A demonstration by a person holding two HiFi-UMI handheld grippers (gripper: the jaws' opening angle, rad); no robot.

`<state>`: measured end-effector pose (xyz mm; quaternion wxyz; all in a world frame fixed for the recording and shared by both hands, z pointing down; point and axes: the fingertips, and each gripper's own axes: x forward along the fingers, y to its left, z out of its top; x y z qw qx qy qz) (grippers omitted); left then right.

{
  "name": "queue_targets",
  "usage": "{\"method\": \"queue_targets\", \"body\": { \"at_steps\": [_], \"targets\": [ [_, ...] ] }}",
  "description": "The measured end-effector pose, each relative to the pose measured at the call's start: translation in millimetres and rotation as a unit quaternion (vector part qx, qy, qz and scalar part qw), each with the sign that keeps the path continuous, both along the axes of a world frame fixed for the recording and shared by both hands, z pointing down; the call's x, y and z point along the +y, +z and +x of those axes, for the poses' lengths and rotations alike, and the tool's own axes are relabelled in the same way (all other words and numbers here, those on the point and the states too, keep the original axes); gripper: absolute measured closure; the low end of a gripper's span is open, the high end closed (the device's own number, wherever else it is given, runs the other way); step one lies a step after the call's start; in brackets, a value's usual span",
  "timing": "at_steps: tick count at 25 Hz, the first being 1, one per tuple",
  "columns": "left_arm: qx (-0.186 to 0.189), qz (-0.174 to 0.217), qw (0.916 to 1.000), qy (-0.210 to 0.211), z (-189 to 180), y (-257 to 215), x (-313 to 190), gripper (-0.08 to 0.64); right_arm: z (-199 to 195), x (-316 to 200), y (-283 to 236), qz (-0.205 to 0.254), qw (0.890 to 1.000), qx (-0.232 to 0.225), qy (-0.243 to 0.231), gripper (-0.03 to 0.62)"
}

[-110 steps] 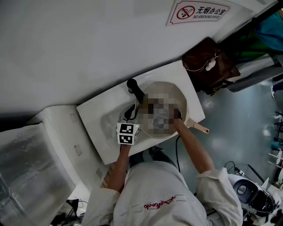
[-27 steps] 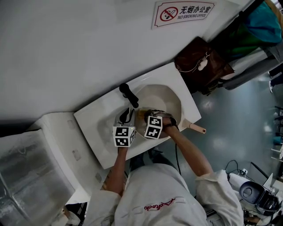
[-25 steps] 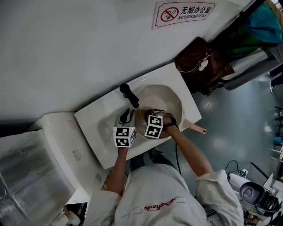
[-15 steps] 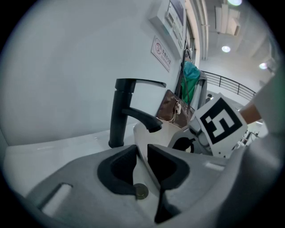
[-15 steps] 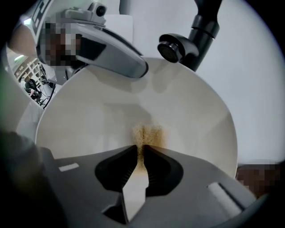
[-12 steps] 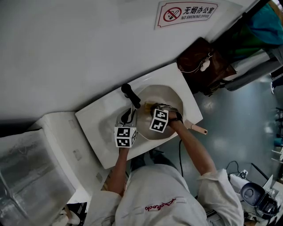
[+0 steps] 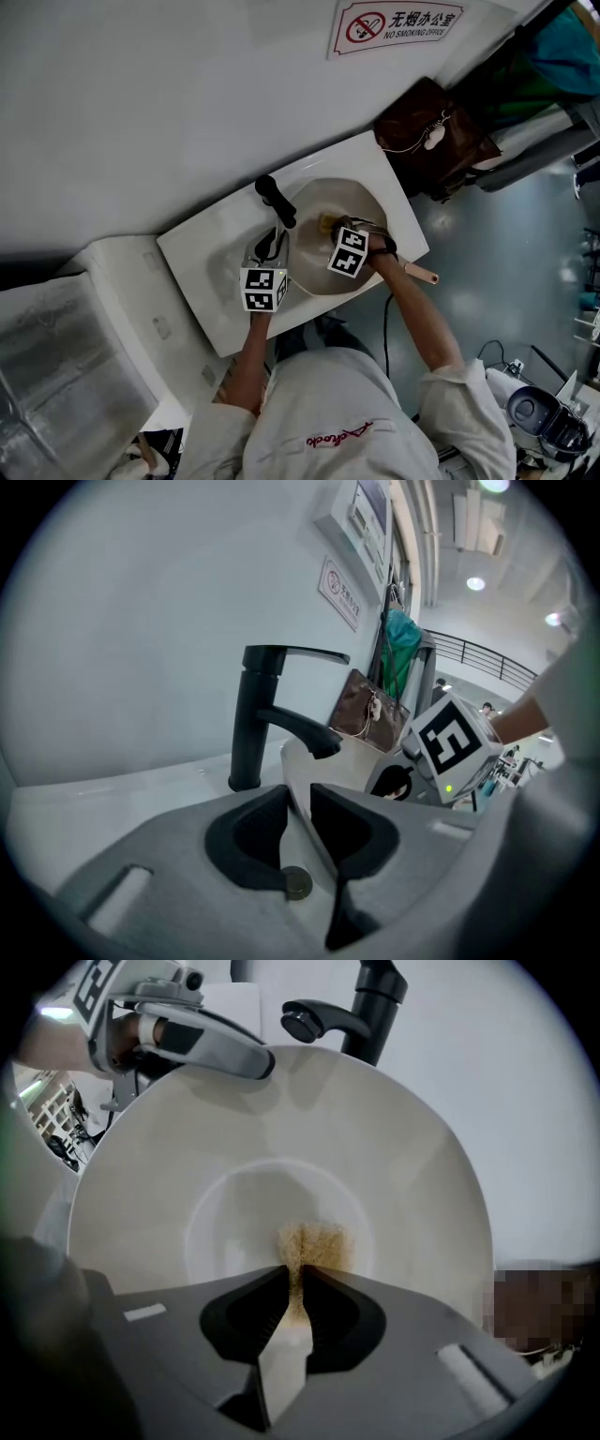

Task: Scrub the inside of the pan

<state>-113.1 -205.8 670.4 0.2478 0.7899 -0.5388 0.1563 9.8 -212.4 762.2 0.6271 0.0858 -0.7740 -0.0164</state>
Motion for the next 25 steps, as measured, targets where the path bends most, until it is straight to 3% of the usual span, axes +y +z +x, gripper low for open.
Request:
{"method": "queue_targets", "body": {
  "at_steps": [12,25],
  "targets": [
    [0.000,0.003,1.0000,0.000,0.3,0.0,-0.3,0.480,28.0,30.1,8.6,-0.016,1.000,0.020,-0.004,0.536],
    [0.000,0.004,1.0000,-0.003,0.5,0.1,-0.5,0.480,16.2,66.1,8.7,-0.024,0.999,0.020,-0.042,0.535]
  ]
}}
